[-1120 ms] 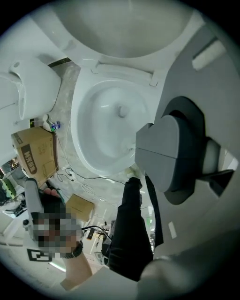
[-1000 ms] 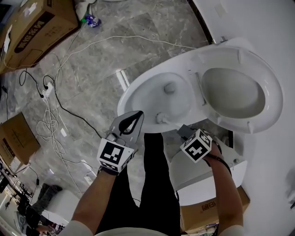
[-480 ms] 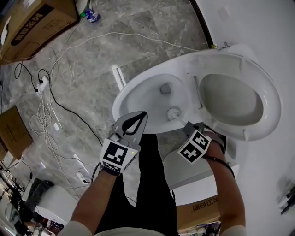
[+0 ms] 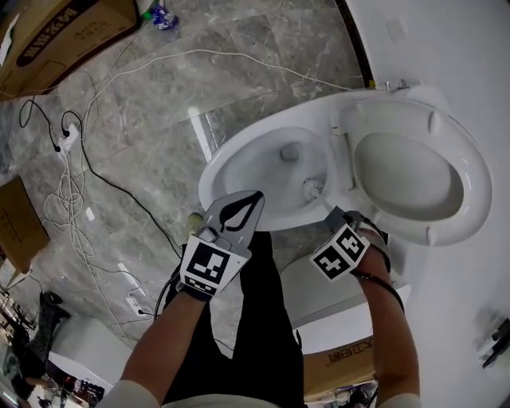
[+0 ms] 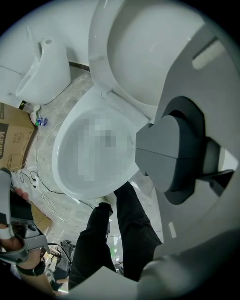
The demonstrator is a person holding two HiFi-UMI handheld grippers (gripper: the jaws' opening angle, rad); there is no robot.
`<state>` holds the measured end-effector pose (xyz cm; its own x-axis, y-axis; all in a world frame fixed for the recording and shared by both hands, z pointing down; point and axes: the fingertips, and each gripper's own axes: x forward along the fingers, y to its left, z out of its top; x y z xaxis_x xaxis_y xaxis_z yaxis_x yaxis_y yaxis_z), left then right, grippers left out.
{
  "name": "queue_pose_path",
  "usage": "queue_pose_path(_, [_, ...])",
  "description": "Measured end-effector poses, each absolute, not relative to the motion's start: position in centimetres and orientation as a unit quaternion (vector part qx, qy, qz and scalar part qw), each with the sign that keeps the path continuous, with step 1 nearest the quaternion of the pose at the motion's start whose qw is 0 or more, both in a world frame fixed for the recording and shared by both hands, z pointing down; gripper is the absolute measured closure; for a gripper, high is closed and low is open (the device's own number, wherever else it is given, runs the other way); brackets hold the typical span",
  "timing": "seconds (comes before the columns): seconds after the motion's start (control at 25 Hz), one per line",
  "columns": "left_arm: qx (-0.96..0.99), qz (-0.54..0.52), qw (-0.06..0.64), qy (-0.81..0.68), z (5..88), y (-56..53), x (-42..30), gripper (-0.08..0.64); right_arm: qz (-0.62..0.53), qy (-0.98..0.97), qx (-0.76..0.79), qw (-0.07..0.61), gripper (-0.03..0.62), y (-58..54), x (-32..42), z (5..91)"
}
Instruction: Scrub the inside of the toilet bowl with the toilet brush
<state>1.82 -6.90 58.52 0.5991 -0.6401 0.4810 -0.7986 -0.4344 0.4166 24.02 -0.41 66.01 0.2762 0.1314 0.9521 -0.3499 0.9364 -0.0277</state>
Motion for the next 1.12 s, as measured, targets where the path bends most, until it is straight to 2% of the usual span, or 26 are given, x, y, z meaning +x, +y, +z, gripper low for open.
queue_pose_path(0.32, [0.843, 0.119, 0.316, -0.419, 59.4, -6.7, 1.5, 0.554, 0.193, -0.588, 0.170, 0.767, 0.424, -1.0, 24.6, 66.1])
queue_pose_path(0.8, [0.853, 0.118, 0.317, -0.399, 60.1, -6.7, 2.2, 0.554, 0.187, -0.578, 0.276, 0.745, 0.425, -2.7, 25.2, 66.2])
queue_pose_path(1.12, [0.859, 0.122, 0.309, -0.390, 61.3, -6.7, 2.4, 0.554, 0.178, -0.594, 0.361, 0.697, 0.425, -4.2, 25.0, 66.9])
